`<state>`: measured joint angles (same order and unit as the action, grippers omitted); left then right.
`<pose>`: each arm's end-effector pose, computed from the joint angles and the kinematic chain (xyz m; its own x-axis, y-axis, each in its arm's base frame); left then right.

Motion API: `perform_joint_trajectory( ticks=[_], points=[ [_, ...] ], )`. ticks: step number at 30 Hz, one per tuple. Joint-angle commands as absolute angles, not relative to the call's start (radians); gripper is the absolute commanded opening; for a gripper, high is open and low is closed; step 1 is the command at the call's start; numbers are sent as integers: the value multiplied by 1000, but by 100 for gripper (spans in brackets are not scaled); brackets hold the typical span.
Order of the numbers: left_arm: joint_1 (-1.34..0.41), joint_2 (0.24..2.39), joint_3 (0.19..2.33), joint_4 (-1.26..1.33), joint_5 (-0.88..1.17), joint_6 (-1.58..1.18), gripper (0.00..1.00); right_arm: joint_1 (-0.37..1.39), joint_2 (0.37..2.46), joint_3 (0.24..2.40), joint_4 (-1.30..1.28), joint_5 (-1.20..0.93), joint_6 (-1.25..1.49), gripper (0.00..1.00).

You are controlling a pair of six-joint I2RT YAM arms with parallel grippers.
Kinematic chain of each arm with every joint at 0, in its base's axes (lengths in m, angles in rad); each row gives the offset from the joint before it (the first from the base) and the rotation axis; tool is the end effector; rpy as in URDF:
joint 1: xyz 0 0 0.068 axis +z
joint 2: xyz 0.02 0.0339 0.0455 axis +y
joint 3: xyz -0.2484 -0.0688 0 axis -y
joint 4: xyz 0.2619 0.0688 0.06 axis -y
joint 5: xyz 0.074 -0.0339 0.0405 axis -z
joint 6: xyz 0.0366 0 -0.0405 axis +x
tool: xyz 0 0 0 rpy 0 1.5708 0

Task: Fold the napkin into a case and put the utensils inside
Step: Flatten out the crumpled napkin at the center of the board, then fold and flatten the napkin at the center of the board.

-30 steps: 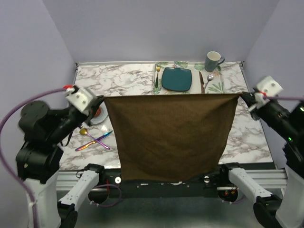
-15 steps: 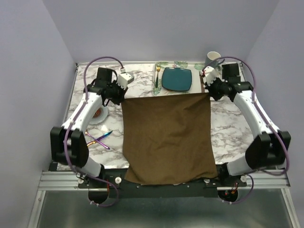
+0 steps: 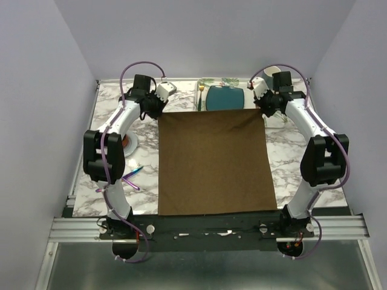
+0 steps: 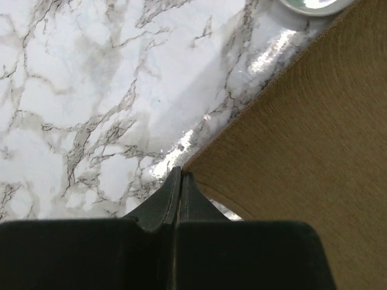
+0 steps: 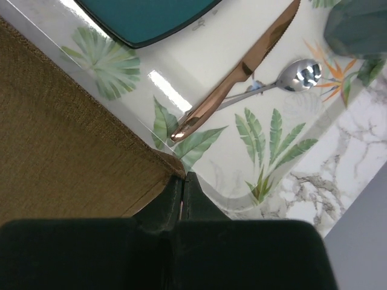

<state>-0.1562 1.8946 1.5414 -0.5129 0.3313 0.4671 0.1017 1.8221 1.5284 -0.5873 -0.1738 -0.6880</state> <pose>0.4287 -0.0796 0.2320 -0.5120 0.5117 -0.6900 0.6561 0.7514 0.0705 0.4170 0.0489 0.2508 -0.4598 -0.6756 -0.5763 -0.6491 0.6986 -0.3011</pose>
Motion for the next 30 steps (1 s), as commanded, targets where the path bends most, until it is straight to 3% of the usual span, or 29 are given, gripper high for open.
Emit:
perform_joint_trajectory(
  ticks=[1,8,13,21,30],
  points=[
    [-147,1708,1447,-674,463,602,0,78,1675,1459,-655,-202,-790,1],
    [-215,1379,1129,-897,531,774,0,75,1359,1137,-851,-320,-1044,1],
    [-470,1198,836,-835,341,763,0,106,1220,877,-896,-330,-1112,1],
    [-505,1431,805,-674,223,690,0,184,1391,775,-703,-221,-1016,1],
    [-367,1689,1027,-638,163,736,0,179,1664,1023,-658,-152,-963,1]
  ],
)
